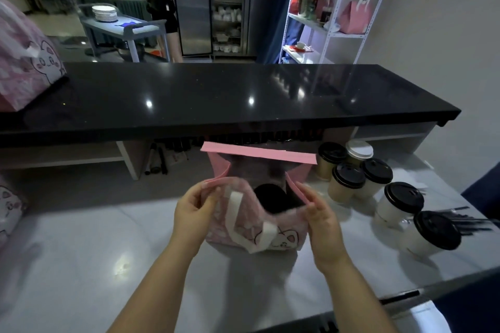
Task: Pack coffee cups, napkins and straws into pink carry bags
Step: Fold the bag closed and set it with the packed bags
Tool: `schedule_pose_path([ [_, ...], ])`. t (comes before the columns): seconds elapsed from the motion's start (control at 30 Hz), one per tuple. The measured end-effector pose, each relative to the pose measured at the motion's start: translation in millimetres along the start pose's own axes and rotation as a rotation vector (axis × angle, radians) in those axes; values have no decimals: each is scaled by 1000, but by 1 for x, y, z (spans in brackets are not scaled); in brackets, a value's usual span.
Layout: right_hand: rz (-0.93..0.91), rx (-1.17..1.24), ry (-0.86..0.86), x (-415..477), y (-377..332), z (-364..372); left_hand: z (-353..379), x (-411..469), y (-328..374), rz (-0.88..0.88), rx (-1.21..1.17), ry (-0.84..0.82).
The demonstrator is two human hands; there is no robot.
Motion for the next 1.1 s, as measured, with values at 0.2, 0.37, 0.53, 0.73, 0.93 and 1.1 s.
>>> schedule_pose_path([
  [0.2, -44, 9, 127, -1, 11, 5, -24, -9, 2, -58, -94, -73],
  [0.37, -34, 18, 322, 3, 18, 1, -34, -15, 11, -59, -105, -240],
  [0.53, -92, -2, 364, 6, 16, 1, -32, -19, 14, 71, 26, -93],
  [0.73, -141, 26, 193, 29, 1, -12, -36, 10, 14, 115, 101, -218],
  [0.93, -66, 127, 48, 50, -5, -12, -33, 36, 20, 26, -26, -256],
  [1.1, -6, 123, 46, 59, -7, -13, -36, 36, 14, 24, -94, -189],
])
Point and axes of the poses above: each hand's wrist, its own x-axis towards the middle knuckle, its own z-axis out of the palm, y = z × x, the point moved 3 cm from there along x, towards the middle knuckle, and after that the axes turned 4 degrees about z, right-handed, at the moved point
